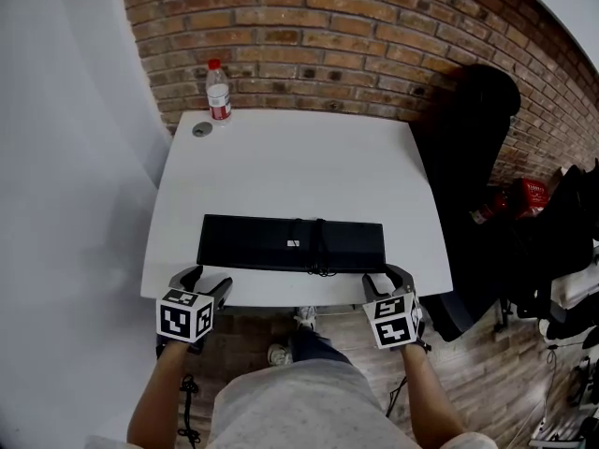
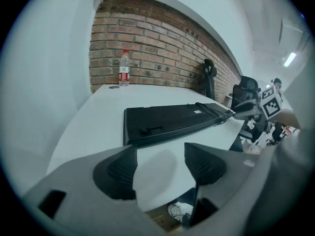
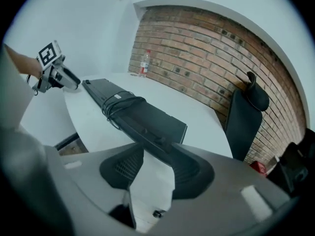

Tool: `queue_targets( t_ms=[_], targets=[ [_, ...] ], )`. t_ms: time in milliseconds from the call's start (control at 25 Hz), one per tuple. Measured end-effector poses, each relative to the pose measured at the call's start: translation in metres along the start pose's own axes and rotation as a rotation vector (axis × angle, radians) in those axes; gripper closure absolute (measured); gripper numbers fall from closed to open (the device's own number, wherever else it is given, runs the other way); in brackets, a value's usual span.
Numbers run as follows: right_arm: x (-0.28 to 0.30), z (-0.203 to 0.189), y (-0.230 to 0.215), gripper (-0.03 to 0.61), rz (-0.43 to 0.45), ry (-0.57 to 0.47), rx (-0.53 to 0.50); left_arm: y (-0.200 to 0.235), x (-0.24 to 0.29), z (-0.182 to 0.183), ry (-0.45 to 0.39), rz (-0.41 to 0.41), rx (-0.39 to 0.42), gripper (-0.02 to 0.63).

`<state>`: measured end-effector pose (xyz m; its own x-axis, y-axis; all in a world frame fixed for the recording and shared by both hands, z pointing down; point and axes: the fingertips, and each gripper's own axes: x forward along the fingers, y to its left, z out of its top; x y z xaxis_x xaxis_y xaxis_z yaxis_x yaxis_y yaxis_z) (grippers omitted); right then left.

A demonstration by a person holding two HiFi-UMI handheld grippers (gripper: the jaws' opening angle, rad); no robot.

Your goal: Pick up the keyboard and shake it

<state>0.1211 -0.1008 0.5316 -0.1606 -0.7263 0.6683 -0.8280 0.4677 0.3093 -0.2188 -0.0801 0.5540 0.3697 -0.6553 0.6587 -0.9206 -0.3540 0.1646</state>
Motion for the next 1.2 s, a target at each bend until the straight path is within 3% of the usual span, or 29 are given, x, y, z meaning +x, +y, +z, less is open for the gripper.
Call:
queue_targets(
  t_ms=[320,560,680,840,920,1200],
  targets=[
    [-0.022,0.052,0.027,0.428,0.093,-0.148,0.208,-0.072,0.004,0.046,-0.15,-0.113,-0.041,0.367],
    [-0.035,0.084,0.036,0.457,0.125,-0.232,0.258,-0.105,-0.001,0.08,-0.237,-0.151,-0.05,0.43],
    [-0.041,0.097,0.038,0.481,0.132,-0.266,0.267,-0.111,-0.004,0.092,-0.267,-0.151,-0.056,0.49],
    [-0.049,0.113,0.038,0.569,0.14,-0.31,0.286,-0.115,-0.008,0.101,-0.291,-0.141,-0.033,0.584],
    [-0.052,0.118,0.039,0.569,0.15,-0.322,0.283,-0.116,-0.01,0.105,-0.303,-0.139,-0.023,0.62],
    [-0.059,0.128,0.04,0.569,0.167,-0.36,0.291,-0.113,-0.014,0.112,-0.32,-0.127,-0.013,0.62]
  ],
)
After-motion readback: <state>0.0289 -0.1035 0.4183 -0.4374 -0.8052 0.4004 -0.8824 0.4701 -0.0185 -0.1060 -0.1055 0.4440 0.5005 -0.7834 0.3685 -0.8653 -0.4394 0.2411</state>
